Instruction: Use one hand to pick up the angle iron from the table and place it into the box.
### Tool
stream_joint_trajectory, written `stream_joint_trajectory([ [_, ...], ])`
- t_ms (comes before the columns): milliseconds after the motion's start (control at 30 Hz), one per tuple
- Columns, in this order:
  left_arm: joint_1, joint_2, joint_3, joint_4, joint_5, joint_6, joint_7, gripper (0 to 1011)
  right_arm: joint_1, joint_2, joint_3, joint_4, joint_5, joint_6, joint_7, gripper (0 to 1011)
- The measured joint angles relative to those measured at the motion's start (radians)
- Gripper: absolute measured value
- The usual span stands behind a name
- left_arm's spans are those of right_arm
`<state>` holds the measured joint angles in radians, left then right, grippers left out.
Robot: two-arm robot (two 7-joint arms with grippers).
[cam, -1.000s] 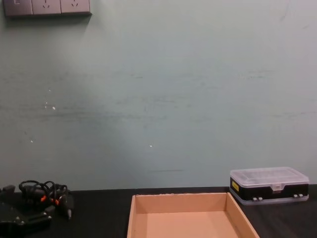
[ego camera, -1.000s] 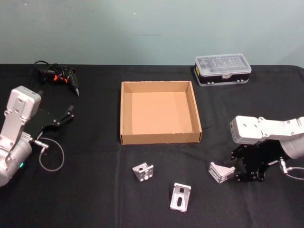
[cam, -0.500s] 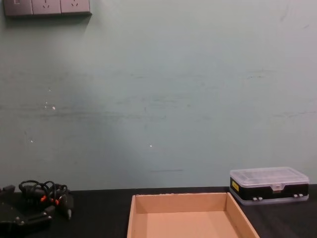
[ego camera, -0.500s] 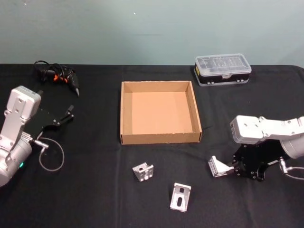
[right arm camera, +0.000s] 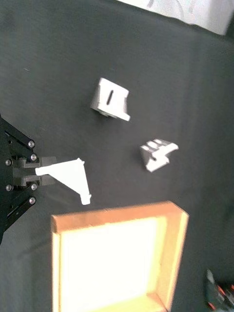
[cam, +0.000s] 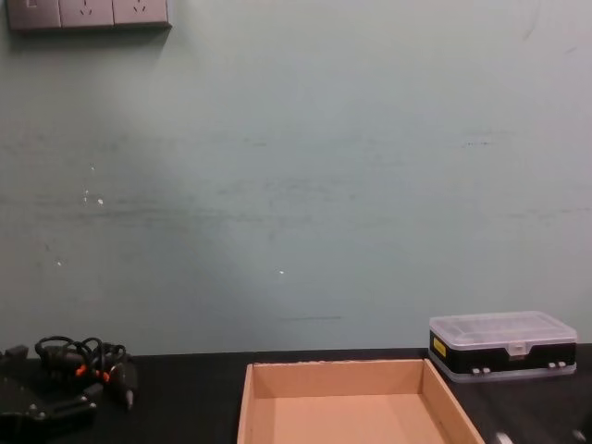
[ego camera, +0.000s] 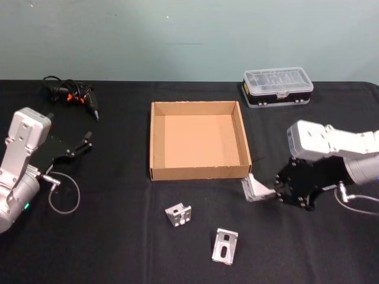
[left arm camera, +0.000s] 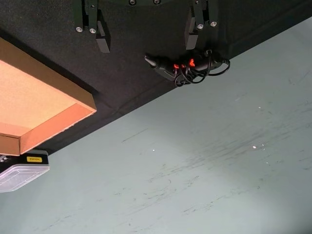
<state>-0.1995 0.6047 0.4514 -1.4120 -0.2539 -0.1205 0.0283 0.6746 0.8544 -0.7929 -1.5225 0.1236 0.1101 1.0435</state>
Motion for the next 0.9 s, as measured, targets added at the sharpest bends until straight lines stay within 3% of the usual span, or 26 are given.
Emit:
stream_joint_trajectory([
  [133,0.000,0.000,0.000,0.000,0.000,0.000,0.000,1000,-0.005,-0.019,0.023,-0.016,0.036,0.012,-0.035,94],
  [300,0.000,0.000,0.000,0.000,0.000,0.000,0.000,1000,-0.021,-0.081,0.065,-0.018,0.108,0.066,-0.113,94],
  [567,0.000,0.000,0.000,0.000,0.000,0.000,0.000,1000,-0.044,-0.199,0.119,0.037,0.209,0.188,-0.258,94],
  [900,0.000,0.000,0.000,0.000,0.000,0.000,0.000,1000,-0.065,-0.312,0.171,0.118,0.285,0.317,-0.432,94],
])
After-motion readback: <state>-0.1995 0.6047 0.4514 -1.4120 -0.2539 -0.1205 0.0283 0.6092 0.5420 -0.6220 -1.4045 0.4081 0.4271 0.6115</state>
